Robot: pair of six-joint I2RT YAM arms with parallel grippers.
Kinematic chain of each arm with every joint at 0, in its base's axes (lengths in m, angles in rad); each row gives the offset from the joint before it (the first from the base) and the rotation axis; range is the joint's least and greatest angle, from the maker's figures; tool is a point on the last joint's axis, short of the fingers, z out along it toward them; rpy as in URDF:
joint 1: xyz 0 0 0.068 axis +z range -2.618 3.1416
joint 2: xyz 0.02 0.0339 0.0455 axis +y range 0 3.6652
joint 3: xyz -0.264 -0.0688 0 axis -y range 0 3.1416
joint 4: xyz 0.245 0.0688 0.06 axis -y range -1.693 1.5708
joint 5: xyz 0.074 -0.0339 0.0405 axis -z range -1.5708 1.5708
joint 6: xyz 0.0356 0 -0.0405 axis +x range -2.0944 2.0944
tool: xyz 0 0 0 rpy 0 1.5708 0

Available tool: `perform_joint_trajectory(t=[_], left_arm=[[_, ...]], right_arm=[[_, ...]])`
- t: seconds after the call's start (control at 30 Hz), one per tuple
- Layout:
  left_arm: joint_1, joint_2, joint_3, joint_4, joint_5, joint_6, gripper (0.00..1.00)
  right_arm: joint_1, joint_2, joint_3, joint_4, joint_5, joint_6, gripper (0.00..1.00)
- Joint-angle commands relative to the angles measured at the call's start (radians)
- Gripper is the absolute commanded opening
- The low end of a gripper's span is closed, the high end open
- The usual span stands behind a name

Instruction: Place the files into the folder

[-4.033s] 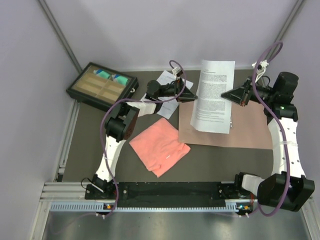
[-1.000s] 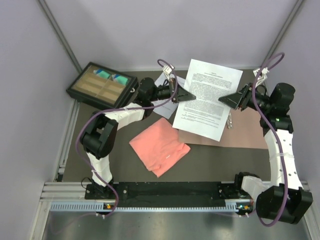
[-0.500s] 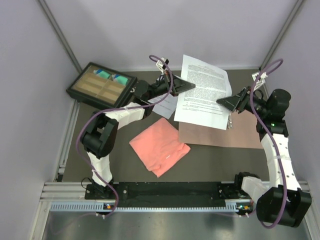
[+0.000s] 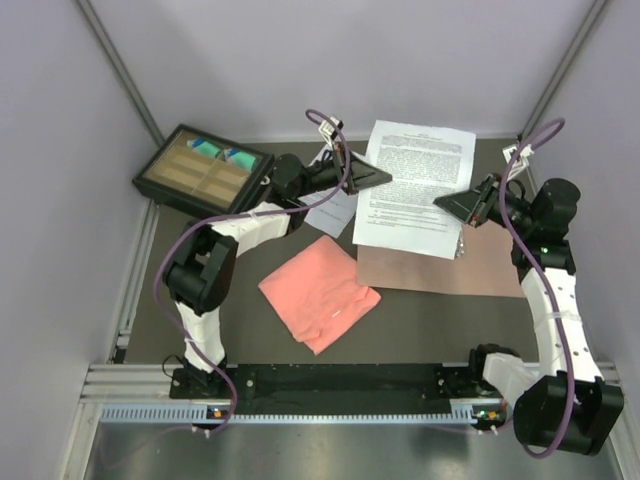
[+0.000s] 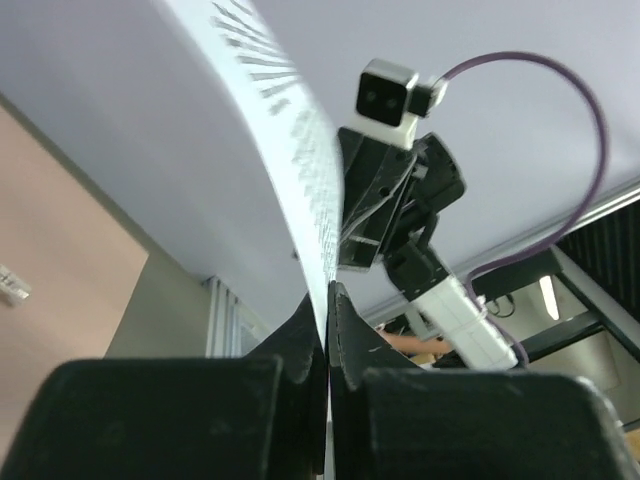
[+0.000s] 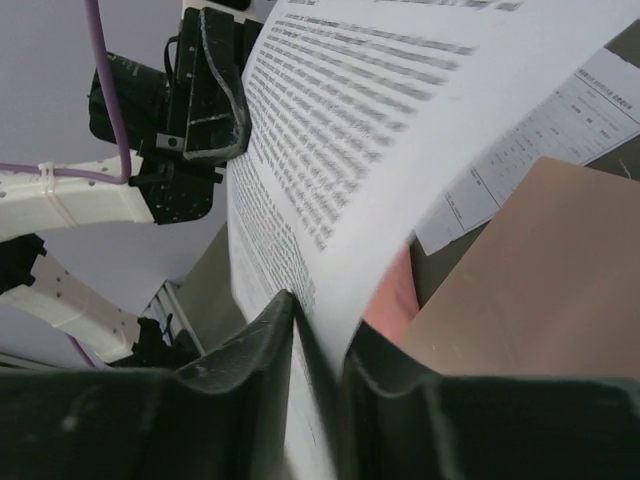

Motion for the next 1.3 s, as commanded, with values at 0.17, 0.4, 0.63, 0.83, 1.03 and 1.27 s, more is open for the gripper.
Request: perform_joint_trajectory(t=[0.17,0.4,0.63,0.83,1.03,1.27], left_arm=[[0.095,-0.018,0.177,-0.795,0.097,0.567,0.51],[0.1,0.004,0.198,-1.222,-0.109,0.89,0.63],[0.089,0.001,0.064,-1.214,-0.168,0.915,0.64],[0.066,0.024,0.032,-1.237,-0.221,0.938,0.65],[0.047,0.074,0.067,-1.254,-0.242,0.941,0.65],[0.035,0.129,0.101,-1.263,-0.25,0.942,0.64]], right_arm=[[0.012,0.096,0.237,-0.44,0.079,-0.456,0.0],[0.002,0.316,0.407,-0.602,0.012,-0.811,0.0],[-0.017,0.48,0.439,-0.596,-0.134,-1.017,0.0],[-0.031,0.589,0.49,-0.634,-0.157,-1.112,0.0],[-0.036,0.67,0.521,-0.629,-0.16,-1.129,0.0],[-0.067,0.73,0.55,-0.648,-0.149,-1.153,0.0]])
